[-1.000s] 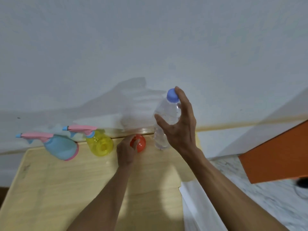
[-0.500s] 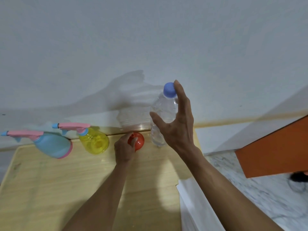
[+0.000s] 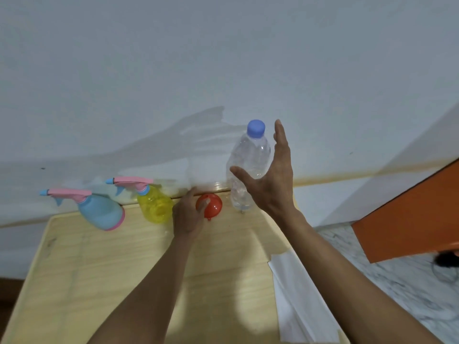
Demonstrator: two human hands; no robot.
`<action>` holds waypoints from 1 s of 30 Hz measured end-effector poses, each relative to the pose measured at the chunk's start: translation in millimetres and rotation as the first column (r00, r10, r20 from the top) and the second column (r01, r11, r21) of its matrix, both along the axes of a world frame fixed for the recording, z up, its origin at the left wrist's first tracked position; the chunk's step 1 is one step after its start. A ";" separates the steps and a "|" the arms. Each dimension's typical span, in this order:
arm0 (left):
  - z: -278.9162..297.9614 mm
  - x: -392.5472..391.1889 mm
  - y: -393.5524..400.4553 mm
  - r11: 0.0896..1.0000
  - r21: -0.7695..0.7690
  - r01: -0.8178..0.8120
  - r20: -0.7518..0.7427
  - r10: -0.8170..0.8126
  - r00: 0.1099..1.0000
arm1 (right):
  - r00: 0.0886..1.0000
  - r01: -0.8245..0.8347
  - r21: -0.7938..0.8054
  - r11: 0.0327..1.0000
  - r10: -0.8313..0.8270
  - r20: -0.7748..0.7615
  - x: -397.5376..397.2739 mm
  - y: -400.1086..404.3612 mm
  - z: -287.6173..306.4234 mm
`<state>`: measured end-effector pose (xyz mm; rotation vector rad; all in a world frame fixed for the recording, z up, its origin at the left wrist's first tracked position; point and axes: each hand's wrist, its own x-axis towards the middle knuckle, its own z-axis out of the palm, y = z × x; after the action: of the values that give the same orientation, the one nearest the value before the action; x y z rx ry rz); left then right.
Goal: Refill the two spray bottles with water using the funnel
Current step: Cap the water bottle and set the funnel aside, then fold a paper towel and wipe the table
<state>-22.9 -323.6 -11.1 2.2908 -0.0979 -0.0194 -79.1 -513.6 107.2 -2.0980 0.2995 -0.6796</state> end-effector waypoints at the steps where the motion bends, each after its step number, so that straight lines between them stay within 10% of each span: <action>1: 4.6 -4.3 3.4 1.000 -0.006 -0.008 -0.007 0.008 1.000 | 1.000 0.017 0.019 1.000 -0.016 -0.026 -7.2 1.7 1.5; 14: 57.8 -116.8 46.4 0.976 -0.140 0.166 0.026 -0.164 0.986 | 0.963 0.249 0.055 0.967 -0.241 -0.120 -155.4 50.6 -1.7; 30: 2.5 -191.7 -25.0 0.757 0.079 0.649 -0.100 -0.642 0.760 | 0.704 0.594 0.029 0.804 -0.502 -0.502 -300.4 22.3 -128.3</action>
<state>-214.6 -348.6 -8.7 2.2476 -0.8766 -0.4733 -379.4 -491.2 -21.2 -1.9583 1.2699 -0.4274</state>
